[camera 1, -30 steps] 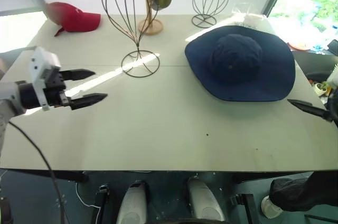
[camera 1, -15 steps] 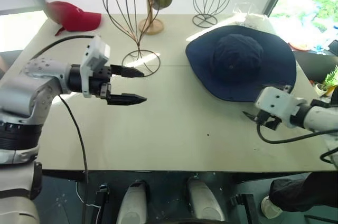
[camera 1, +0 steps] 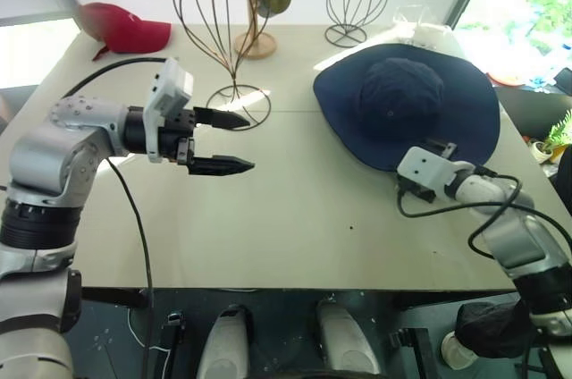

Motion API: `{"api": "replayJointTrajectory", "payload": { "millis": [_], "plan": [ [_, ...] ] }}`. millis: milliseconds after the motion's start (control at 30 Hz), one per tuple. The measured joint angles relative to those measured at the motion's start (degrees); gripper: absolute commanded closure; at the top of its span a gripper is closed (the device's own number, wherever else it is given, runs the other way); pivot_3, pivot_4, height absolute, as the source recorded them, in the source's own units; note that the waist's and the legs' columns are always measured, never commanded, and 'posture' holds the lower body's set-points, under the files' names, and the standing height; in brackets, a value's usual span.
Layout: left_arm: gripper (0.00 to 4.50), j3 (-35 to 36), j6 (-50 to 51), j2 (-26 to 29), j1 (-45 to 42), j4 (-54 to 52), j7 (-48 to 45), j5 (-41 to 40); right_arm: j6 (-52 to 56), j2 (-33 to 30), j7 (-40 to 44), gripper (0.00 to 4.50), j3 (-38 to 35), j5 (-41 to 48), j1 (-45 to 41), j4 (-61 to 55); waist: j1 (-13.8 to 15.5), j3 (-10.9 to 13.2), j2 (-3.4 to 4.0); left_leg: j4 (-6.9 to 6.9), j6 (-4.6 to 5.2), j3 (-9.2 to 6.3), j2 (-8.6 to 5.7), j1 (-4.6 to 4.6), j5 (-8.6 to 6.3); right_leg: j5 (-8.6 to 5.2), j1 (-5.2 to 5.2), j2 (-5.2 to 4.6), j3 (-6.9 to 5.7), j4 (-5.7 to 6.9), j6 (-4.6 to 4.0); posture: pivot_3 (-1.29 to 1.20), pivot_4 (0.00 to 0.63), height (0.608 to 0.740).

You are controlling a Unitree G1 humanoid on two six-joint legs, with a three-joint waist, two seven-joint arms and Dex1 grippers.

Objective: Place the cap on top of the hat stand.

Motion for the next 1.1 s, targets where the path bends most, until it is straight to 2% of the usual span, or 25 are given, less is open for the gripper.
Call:
{"api": "replayJointTrajectory", "payload": {
  "millis": [133, 233, 333, 400, 467, 700, 833, 900, 1100],
  "plan": [
    [0.07, 0.07, 0.11, -0.19, 0.00, -0.07, 0.78, -0.03, -2.53, 1.78, -0.49, 0.00, 1.00, -1.33, -2.95, 4.45, -0.23, -0.05, -0.08, 0.02, 0.00, -0.02, 0.00, 0.07, 0.00, 0.01, 0.08, 0.01, 0.00, 0.00, 0.00, 0.00, 0.150, 0.739],
    [0.00, 0.16, 0.14, -0.20, 0.01, -0.14, 1.31, -0.05, -3.87, 3.05, -0.27, 0.79, 1.20, -1.61, -4.39, 6.94, -0.53, -0.07, -0.11, 0.02, 0.00, -0.05, 0.00, 0.09, 0.00, 0.01, 0.12, 0.02, -0.01, 0.01, 0.01, 0.00, 0.150, 0.739],
    [0.00, 0.36, 0.15, -0.21, 0.01, -0.18, 1.94, -0.08, -4.99, 3.90, 0.23, 2.25, 1.62, -1.63, -4.51, 8.40, -0.75, -0.07, -0.11, 0.01, 0.00, -0.07, 0.00, 0.09, 0.00, 0.02, 0.11, 0.03, -0.01, 0.02, 0.03, 0.00, 0.150, 0.739],
    [0.00, 0.63, 0.16, -0.23, 0.01, -0.18, 2.29, -0.11, -5.07, 4.41, 0.49, 3.46, 1.67, -1.60, -4.51, 9.32, -0.91, -0.06, -0.10, 0.00, 0.00, -0.07, 0.00, 0.08, 0.00, 0.02, 0.11, 0.02, -0.01, 0.02, 0.03, 0.00, 0.150, 0.739],
    [0.00, 0.75, 0.18, -0.23, 0.02, -0.18, 2.78, -0.13, -4.28, 5.24, 1.07, 4.47, 1.38, -1.04, -4.51, 9.50, -0.93, -0.06, -0.10, 0.00, 0.00, -0.08, -0.01, 0.08, 0.00, 0.01, 0.11, 0.02, -0.01, 0.02, 0.03, 0.00, 0.150, 0.739],
    [0.00, 3.04, 1.40, -0.41, 0.85, -2.10, 5.61, -1.37, 3.78, 7.33, 6.49, 4.47, -2.48, 6.00, -4.44, 3.73, -1.16, -0.05, -0.08, -0.09, 0.00, -0.13, 0.00, 0.07, 0.00, 0.09, 0.08, 0.05, -0.02, 0.04, 0.25, 0.00, 0.150, 0.739],
    [0.00, 7.45, 3.74, -0.73, 2.64, -4.33, 9.74, -3.88, 14.72, 10.92, 10.05, 4.47, -7.68, 15.81, -8.26, -2.57, -1.30, 0.05, 0.06, -0.08, 0.00, -0.15, 0.00, 0.07, 0.00, 0.11, 0.01, 0.07, -0.02, 0.14, 0.29, 0.00, 0.150, 0.739],
    [0.00, 9.44, 4.64, -0.71, 3.67, -5.40, 11.45, -4.92, 18.19, 11.10, 10.96, 4.47, -9.52, 19.15, -12.57, -3.57, -1.19, 0.06, 0.07, -0.07, 0.00, -0.17, 0.00, 0.06, 0.00, 0.11, 0.01, 0.06, -0.04, 0.15, 0.29, 0.00, 0.150, 0.739],
    [0.00, 17.95, 7.76, 0.01, 6.00, -8.39, 18.05, -9.00, 26.38, 10.54, 11.51, 4.47, -14.97, 26.88, -36.35, -0.86, -1.13, 0.17, 0.19, -0.23, 0.01, -0.27, 0.02, 0.04, 0.00, 0.10, -0.04, 0.07, -0.18, 0.15, 0.28, 0.00, 0.150, 0.739]
  ]
}}
